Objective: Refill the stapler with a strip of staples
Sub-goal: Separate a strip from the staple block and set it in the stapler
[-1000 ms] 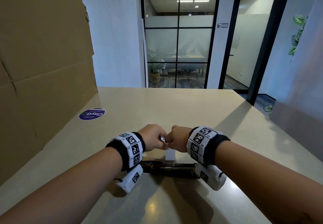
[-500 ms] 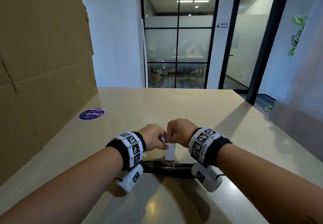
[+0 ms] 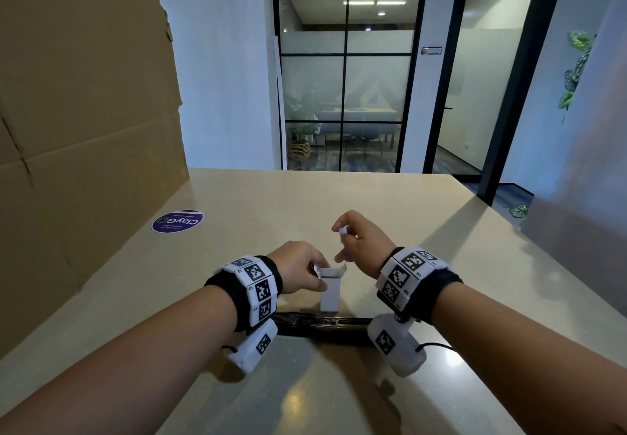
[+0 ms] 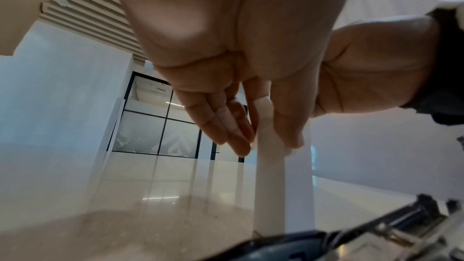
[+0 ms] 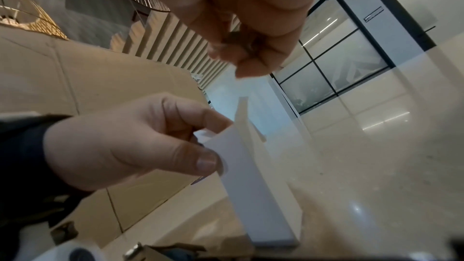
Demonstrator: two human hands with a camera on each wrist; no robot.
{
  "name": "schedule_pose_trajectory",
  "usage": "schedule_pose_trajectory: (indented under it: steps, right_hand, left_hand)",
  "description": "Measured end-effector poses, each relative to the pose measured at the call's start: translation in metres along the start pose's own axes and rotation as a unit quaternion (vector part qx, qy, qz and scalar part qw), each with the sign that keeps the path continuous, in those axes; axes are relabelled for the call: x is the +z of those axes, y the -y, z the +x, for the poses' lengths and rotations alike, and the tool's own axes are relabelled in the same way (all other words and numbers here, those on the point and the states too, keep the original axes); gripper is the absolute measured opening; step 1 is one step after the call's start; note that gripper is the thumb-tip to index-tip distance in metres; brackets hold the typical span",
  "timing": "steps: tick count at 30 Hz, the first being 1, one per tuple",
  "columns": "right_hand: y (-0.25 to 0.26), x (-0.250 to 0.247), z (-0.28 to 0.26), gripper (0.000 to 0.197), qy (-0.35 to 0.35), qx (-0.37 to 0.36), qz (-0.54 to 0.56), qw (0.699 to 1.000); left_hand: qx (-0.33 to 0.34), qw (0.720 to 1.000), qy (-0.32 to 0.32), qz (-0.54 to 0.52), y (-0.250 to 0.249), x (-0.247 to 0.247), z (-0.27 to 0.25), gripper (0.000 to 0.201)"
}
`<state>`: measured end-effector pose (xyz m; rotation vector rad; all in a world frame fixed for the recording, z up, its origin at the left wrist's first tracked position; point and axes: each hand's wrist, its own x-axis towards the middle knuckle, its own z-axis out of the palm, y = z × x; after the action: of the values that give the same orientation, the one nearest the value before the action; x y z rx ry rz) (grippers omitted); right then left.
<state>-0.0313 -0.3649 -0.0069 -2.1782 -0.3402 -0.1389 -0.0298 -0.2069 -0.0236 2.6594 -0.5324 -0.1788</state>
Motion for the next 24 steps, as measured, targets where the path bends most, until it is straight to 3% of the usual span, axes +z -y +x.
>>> schedule_pose_trajectory:
  steps: [3, 7, 14, 21, 24]
  right_hand:
    - [0.000, -0.005, 0.003, 0.020, -0.014, 0.001, 0.004, 1.000]
    - [-0.007, -0.009, 0.001, 0.003, 0.009, 0.015, -0.056, 0.998]
    - [-0.016, -0.012, -0.006, 0.026, 0.088, 0.064, -0.136, 0.985]
    - [-0.016, -0.007, -0.007, 0.024, 0.124, -0.002, -0.157, 0.980]
    - [-0.019, -0.006, -0.007, 0.010, 0.137, -0.020, -0.192, 0.972]
  left_hand:
    - [0.001, 1.000, -0.003, 0.003, 0.000, 0.000, 0.000, 0.037]
    - [0.004, 1.000, -0.004, 0.000, 0.000, 0.001, -0.001, 0.038]
    - [0.004, 1.000, -0.007, -0.003, 0.000, 0.001, -0.001, 0.034]
    - [0.000, 1.000, -0.011, -0.001, -0.003, 0.002, -0.001, 0.042]
    - [0.009, 1.000, -0.010, -0.008, -0.001, 0.002, 0.000, 0.042]
